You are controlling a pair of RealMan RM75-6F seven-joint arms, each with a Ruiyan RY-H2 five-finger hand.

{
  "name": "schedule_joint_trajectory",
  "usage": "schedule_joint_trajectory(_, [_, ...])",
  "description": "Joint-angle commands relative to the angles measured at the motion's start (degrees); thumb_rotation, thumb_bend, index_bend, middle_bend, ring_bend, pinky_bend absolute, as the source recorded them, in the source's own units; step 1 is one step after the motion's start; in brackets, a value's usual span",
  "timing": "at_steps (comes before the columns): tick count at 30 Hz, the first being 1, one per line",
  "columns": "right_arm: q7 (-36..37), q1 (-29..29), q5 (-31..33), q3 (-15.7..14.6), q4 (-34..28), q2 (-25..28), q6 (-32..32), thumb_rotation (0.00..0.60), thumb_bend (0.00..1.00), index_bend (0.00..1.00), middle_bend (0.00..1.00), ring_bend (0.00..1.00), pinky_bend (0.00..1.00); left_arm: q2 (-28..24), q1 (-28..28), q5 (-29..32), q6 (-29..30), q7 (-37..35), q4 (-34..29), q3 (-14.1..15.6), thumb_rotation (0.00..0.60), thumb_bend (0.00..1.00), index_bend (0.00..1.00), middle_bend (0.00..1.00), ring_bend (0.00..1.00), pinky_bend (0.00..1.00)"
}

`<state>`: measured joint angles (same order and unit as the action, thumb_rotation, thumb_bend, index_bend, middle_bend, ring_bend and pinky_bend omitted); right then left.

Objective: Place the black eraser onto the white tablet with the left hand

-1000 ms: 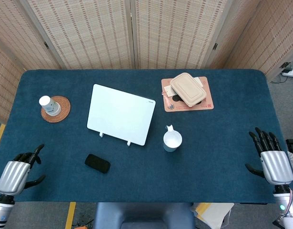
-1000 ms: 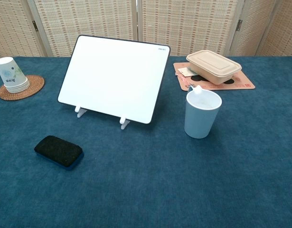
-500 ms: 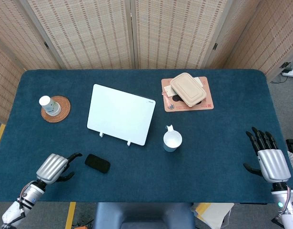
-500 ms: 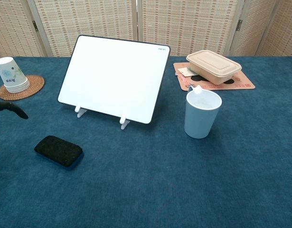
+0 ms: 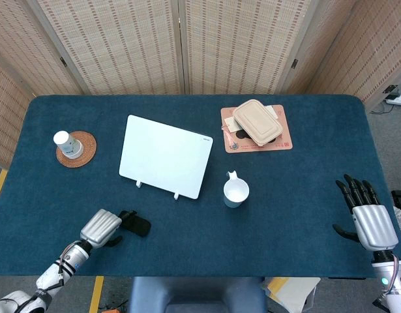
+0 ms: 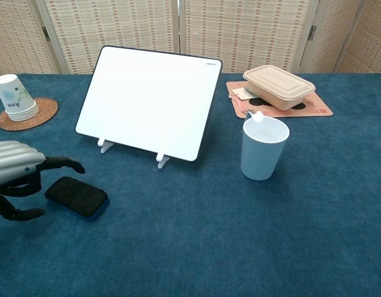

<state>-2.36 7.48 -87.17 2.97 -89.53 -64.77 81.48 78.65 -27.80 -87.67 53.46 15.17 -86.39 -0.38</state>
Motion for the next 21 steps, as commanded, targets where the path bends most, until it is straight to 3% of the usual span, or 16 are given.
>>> schedule_joint_trajectory(1, [0.22, -0.04, -0.04, 0.01, 0.1, 0.07, 0.12, 0.6, 0.2, 0.0, 0.0, 0.0, 0.0, 2.22, -1.65, 2.81, -2.73, 2.61, 1.4, -0.46, 0.6, 0.35, 0.19, 1.0, 1.0, 1.0])
schedule_joint_trajectory(9, [0.7, -0.05, -0.39, -0.17, 0.25, 0.24, 0.25, 0.6, 0.2, 0.0, 0.0, 0.0, 0.0, 4.14, -2.73, 4.32, -2.24, 3.64, 2.7, -0.73, 0.6, 0.35, 0.23, 1.0, 1.0, 1.0])
schedule_joint_trajectory(21, [0.09, 0.11, -0.02, -0.11, 0.14, 0.08, -0.09, 0.6, 0.2, 0.0, 0.0, 0.0, 0.0, 4.59, -3.55, 3.57, -0.95, 0.26, 4.84, 0.15, 0.6, 0.35, 0.4, 1.0, 1.0, 1.0])
